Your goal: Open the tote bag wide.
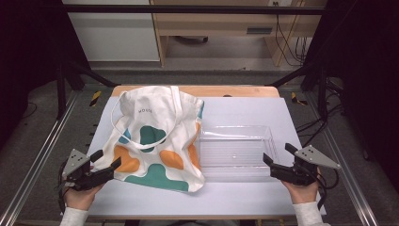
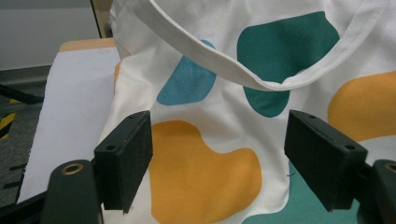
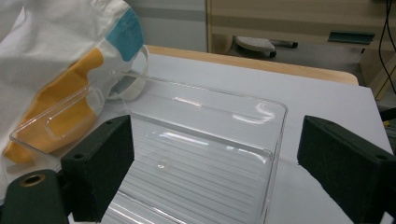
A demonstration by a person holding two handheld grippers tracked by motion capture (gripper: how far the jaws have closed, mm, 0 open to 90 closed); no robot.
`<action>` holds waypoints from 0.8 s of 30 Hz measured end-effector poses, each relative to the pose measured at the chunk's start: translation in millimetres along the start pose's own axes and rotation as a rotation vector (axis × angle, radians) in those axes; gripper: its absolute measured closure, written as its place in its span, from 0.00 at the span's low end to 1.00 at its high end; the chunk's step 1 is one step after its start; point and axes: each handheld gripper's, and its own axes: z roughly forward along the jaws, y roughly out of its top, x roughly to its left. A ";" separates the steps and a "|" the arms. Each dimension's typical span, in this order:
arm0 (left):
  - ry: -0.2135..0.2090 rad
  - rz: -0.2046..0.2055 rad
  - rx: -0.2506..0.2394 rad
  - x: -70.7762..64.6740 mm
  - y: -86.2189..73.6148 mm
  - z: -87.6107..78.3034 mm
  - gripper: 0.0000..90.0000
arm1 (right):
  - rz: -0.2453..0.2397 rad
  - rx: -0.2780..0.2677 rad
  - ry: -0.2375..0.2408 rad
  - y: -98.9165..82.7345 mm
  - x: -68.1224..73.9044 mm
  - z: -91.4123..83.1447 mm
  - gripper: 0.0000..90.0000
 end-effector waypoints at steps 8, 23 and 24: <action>-0.008 0.006 -0.009 -0.7 3.5 -3.6 0.28 | -0.011 0.003 0.020 6.7 8.7 1.3 0.14; -0.011 0.007 -0.013 0.0 17.0 -6.6 0.31 | -0.063 0.006 0.094 31.3 41.4 19.1 0.16; -0.009 0.005 -0.013 1.1 18.4 -6.9 0.31 | -0.063 0.006 0.094 31.3 41.4 19.1 0.16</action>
